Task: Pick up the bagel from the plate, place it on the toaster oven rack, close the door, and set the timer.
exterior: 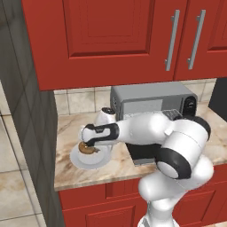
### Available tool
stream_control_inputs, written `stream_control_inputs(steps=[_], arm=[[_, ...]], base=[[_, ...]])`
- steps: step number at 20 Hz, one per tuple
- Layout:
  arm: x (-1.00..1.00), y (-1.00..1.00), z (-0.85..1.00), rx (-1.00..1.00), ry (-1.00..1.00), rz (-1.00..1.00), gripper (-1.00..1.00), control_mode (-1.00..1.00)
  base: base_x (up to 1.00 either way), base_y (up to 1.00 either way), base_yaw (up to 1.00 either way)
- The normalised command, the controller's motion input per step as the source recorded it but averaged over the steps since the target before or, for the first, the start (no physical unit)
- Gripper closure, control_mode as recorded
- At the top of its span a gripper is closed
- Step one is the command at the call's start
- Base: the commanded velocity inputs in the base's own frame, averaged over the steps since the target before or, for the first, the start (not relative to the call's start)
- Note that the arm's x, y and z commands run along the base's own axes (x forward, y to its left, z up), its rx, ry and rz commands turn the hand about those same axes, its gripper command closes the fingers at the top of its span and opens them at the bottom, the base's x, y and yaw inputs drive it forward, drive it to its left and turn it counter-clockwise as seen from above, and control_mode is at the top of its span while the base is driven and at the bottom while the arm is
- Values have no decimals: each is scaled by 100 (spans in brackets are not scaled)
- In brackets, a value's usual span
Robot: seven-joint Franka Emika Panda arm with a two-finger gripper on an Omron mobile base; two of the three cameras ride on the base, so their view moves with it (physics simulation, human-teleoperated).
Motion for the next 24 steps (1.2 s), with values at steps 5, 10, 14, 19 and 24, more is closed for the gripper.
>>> stream_control_inputs(steps=[5, 10, 14, 19, 24], arm=[[-73, -13, 94, 9, -11, -1, 100, -100], [-49, -17, 100, 2, 8, 0, 100, -100], [-33, -18, 100, 0, 20, 0, 100, -100], [-19, -17, 100, -6, 18, 0, 100, -100], [-1, -54, 90, -21, 3, 0, 100, -100]], base=[[0, 0, 0], [0, 0, 0], [0, 0, 0], [0, 0, 0], [0, 0, 0]])
